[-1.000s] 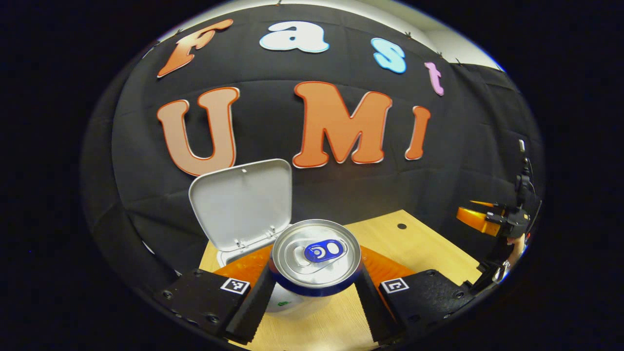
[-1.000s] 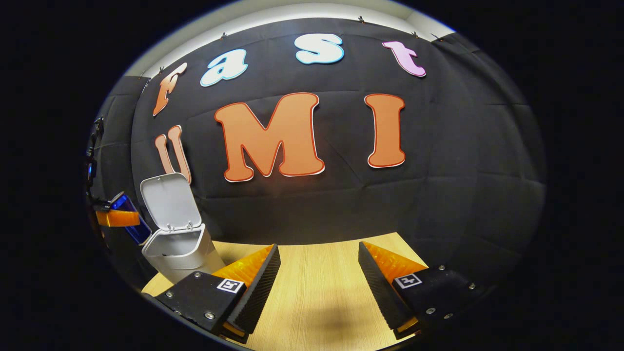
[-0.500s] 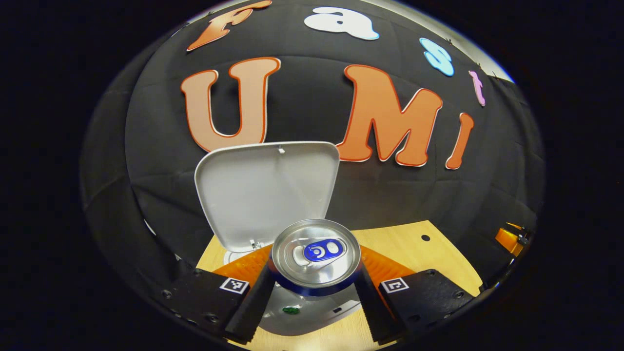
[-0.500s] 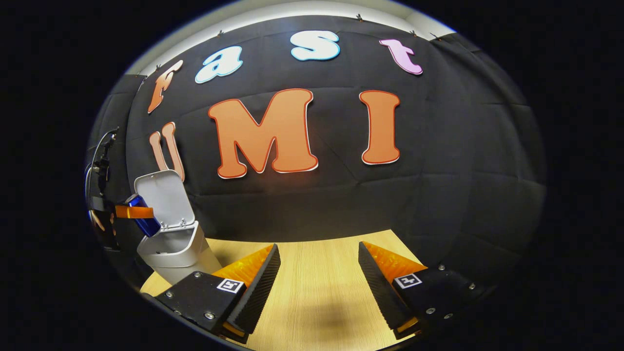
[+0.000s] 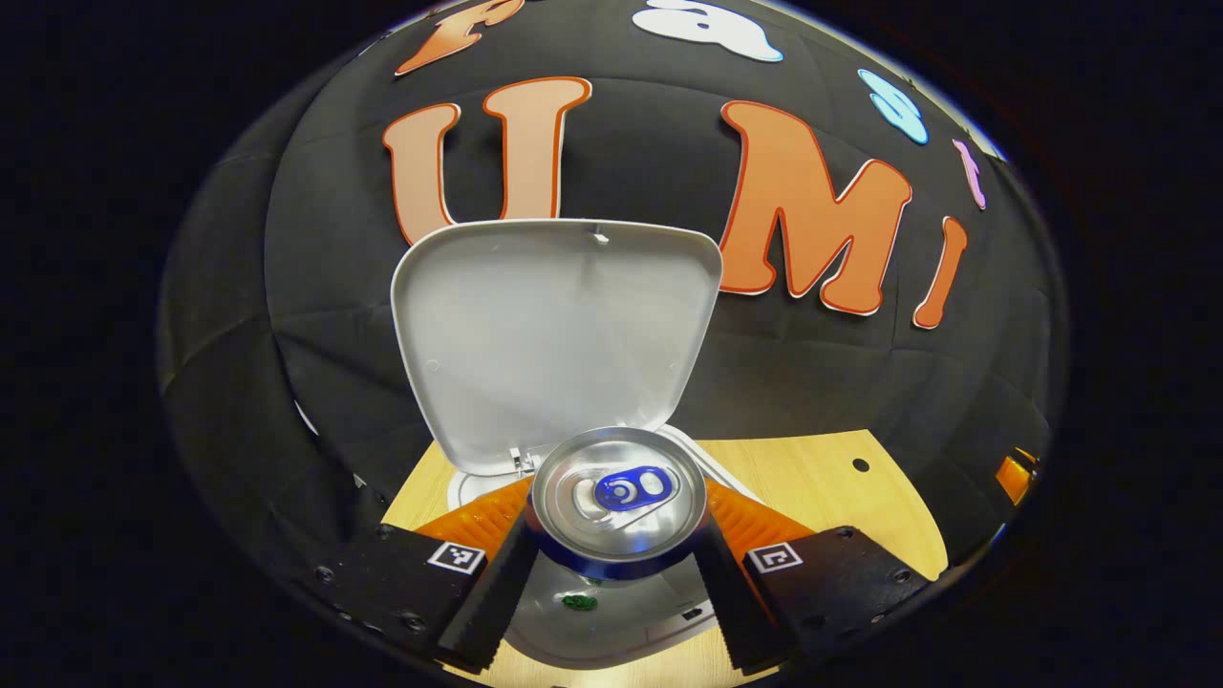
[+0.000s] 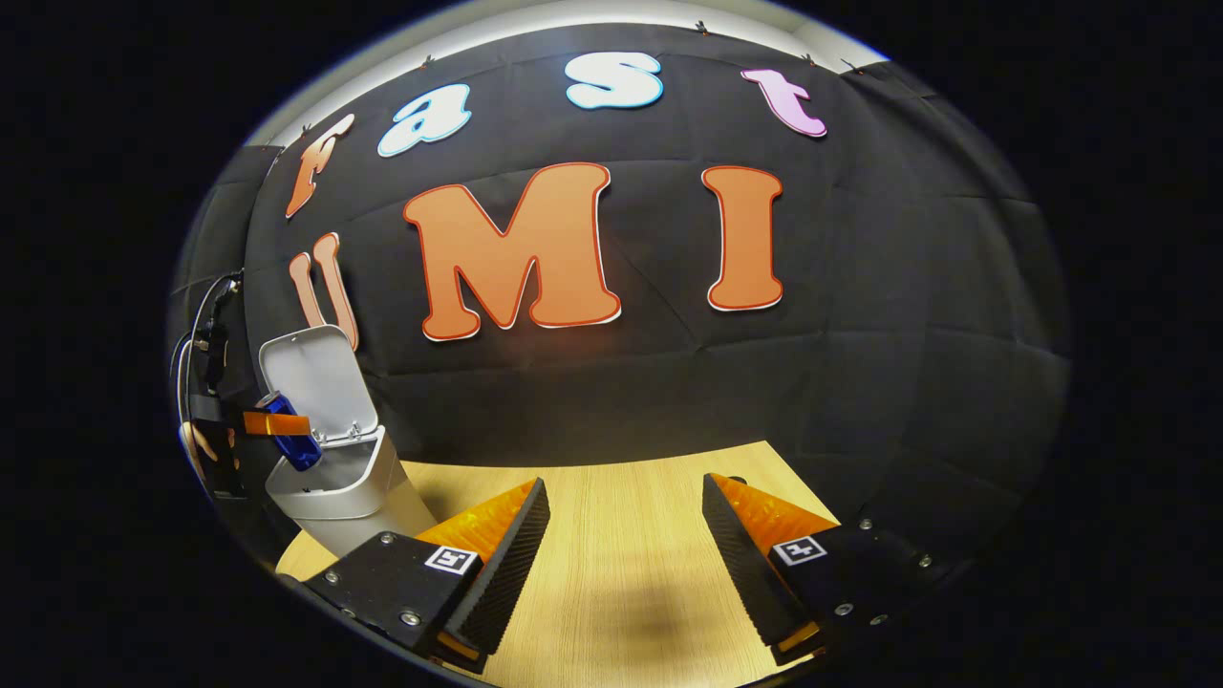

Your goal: Press the lid of the desktop garbage bin to open it, pick up the crumpled paper on the desktop and throw it into the bin, then pick up the pop can on the desktop and drop it into the bin, and finally close the garbage bin lid.

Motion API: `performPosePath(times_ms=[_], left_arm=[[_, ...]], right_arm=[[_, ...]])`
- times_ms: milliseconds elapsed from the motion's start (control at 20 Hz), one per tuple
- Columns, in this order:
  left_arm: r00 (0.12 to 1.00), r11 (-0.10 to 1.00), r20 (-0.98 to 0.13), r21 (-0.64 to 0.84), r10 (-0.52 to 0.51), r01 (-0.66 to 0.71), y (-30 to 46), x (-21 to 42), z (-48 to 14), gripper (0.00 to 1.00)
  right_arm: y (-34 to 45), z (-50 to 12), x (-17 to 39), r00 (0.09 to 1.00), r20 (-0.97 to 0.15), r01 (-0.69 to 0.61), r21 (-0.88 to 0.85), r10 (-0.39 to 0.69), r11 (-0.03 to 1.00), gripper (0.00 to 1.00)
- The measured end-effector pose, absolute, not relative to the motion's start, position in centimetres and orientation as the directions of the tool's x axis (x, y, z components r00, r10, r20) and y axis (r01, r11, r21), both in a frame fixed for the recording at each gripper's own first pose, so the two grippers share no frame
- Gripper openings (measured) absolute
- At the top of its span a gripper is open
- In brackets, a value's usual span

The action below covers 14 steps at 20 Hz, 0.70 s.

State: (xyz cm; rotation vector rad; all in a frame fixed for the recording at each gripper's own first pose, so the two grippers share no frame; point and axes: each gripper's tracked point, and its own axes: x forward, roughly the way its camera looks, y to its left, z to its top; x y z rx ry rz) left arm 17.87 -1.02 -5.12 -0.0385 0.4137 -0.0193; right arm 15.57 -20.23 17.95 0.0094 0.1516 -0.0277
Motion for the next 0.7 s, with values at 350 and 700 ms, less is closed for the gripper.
performPosePath(times_ms=[350,700], left_arm=[[0.920,0.999,-0.392,-0.037,-0.015,0.001,-0.98,17.86,-4.90,0.86],[0.923,0.999,-0.384,-0.051,-0.024,0.005,-1.45,17.42,-4.59,0.92]], right_arm=[[-20.53,17.85,15.54,0.987,-0.156,0.033,0.013,-0.030,0.999,0.96],[-20.38,17.66,15.29,0.987,-0.161,0.031,0.013,-0.028,0.999,0.96]])
